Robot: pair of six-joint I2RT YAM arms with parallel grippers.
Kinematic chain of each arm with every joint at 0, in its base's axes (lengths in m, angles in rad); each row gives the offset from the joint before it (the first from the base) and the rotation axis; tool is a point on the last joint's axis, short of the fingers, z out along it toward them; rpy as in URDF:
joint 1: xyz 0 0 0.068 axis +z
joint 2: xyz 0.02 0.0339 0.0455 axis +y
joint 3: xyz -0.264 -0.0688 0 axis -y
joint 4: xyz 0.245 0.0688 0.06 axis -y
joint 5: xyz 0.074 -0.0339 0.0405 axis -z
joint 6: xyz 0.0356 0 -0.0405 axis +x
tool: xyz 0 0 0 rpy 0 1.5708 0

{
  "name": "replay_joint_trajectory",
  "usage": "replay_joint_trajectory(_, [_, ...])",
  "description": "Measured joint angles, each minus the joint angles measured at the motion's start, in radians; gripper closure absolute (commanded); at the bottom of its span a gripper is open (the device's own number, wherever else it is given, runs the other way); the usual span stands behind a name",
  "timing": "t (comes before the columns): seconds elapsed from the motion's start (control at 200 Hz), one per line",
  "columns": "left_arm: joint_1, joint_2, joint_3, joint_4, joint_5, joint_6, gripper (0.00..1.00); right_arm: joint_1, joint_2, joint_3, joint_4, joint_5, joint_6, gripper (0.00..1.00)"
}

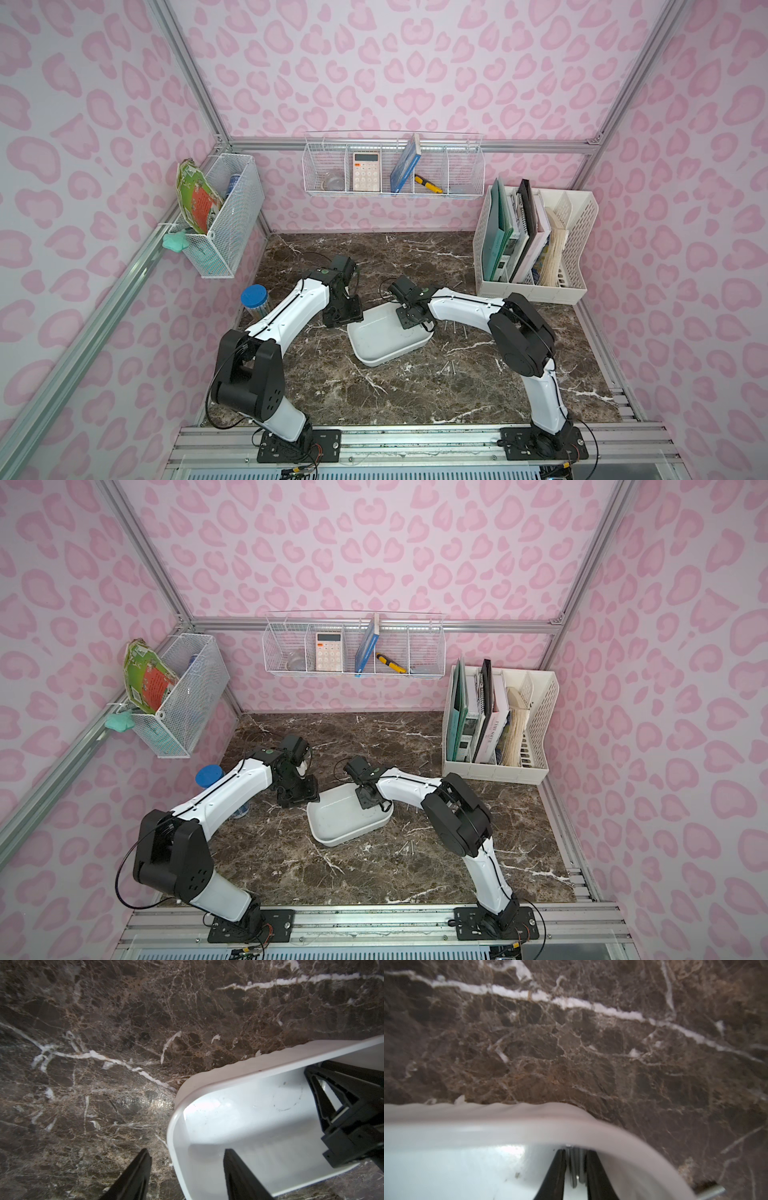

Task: Take out the screws from the storage box
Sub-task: Pick up the screw from the storage box.

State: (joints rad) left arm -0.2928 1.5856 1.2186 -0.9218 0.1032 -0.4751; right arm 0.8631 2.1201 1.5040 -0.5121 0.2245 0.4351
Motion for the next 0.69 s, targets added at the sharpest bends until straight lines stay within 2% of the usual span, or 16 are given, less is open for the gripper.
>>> replay_joint_trajectory(0.1, [0.0,0.002,0.0,0.001,0.014,0.0,0.39,0.0,0.011,0.002,0.023,-0.004,0.006,0.8])
replay_joint_trajectory(0.18, [0.0,0.006,0.0,0.001,0.02,0.0,0.39,0.003,0.022,0.011,0.034,-0.005,0.008,0.89])
replay_joint_trajectory(0.435, [0.0,0.006,-0.001,0.004,0.019,0.0,0.39,0.007,0.006,0.014,0.037,-0.004,0.018,1.0])
replay_joint_trajectory(0.655, [0.0,0.014,-0.001,0.003,0.012,0.0,0.39,0.0,-0.022,-0.003,-0.005,-0.021,0.035,1.0])
replay_joint_trajectory(0.695, [0.0,0.017,-0.001,0.004,0.013,0.0,0.39,0.0,-0.025,-0.003,-0.013,-0.022,0.035,0.97])
